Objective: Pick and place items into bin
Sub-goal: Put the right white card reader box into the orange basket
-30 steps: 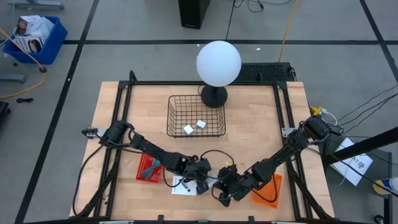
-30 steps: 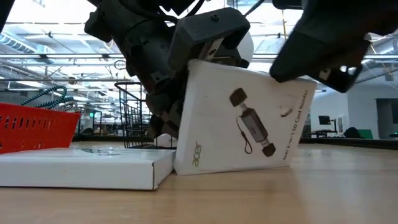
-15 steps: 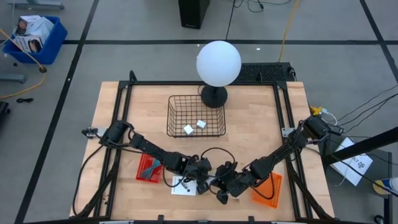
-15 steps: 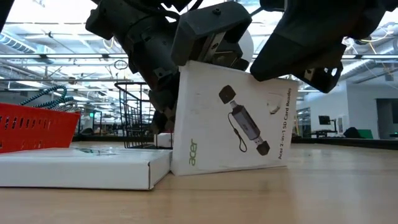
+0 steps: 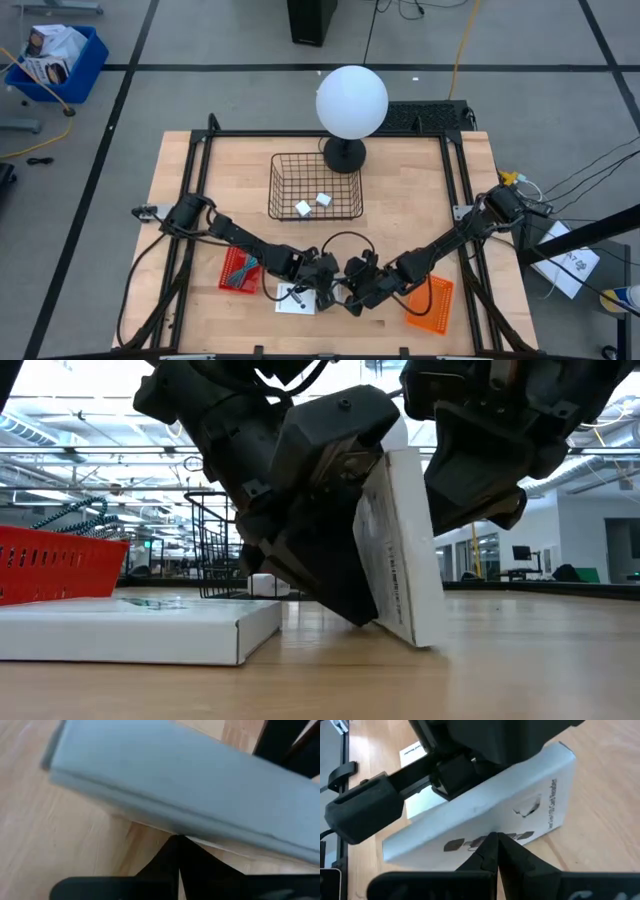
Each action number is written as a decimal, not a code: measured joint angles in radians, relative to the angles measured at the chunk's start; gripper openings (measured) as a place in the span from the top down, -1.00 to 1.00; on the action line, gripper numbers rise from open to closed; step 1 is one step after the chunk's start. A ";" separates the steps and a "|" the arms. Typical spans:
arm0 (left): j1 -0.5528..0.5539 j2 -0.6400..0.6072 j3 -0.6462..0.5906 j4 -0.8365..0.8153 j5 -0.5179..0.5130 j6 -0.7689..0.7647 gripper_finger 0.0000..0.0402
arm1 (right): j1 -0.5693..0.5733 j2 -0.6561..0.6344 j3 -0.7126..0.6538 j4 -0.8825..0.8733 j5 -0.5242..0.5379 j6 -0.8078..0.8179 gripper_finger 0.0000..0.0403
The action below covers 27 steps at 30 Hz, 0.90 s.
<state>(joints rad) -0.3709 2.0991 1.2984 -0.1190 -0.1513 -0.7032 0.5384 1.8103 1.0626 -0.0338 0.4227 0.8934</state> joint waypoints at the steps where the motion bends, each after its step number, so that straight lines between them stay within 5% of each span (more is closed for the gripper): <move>1: 0.000 0.000 0.000 0.002 0.000 0.005 0.97 | 0.000 0.000 -0.001 0.001 0.000 0.001 1.00; 27: 0.002 0.000 -0.002 0.005 -0.006 0.014 0.90 | 0.019 -0.005 -0.002 0.009 -0.031 0.018 1.00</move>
<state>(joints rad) -0.3691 2.0991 1.2968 -0.1141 -0.1574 -0.6894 0.5571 1.8053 1.0603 -0.0250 0.3916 0.9117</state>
